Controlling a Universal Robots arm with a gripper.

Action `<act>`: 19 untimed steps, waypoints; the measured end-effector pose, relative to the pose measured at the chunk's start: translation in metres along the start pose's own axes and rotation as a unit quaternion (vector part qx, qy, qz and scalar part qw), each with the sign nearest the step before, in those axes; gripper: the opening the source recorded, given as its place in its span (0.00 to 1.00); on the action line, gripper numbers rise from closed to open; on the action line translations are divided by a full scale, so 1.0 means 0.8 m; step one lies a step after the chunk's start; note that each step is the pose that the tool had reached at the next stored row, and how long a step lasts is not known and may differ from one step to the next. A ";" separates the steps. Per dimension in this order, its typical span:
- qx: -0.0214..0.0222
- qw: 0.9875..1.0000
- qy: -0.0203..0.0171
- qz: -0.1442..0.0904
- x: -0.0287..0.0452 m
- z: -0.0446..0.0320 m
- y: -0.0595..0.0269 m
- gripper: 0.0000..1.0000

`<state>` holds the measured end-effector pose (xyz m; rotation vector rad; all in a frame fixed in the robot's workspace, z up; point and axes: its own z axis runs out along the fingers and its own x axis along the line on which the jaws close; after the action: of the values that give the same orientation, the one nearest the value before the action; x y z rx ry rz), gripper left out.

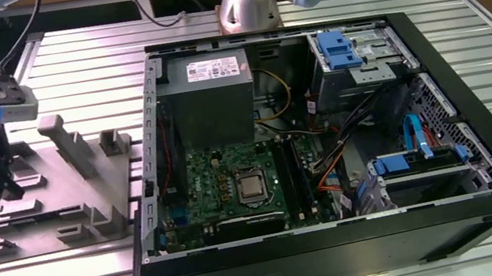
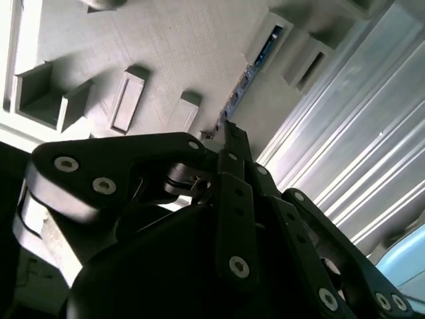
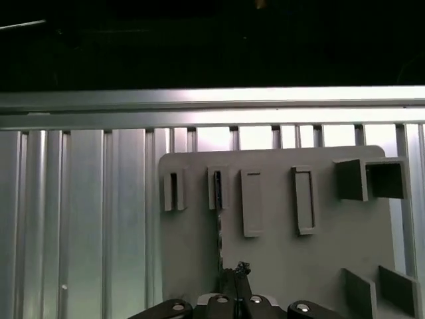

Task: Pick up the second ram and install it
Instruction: 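Pick up the second ram and move it above second insertion slot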

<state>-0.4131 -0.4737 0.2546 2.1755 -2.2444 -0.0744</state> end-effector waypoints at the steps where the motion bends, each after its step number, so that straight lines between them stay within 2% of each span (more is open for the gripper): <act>1: 0.000 1.000 0.000 -0.009 0.0000 0.0007 0.000 0.10; 4: -0.001 1.000 0.001 -0.026 0.0001 0.0030 0.000 0.10; 11: 0.003 1.000 0.001 -0.027 0.0006 0.0177 0.008 0.10; 19: 0.004 1.000 0.001 -0.027 0.0010 0.0355 0.008 0.10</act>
<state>-0.4205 -0.4736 0.2266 2.2403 -2.1877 -0.0635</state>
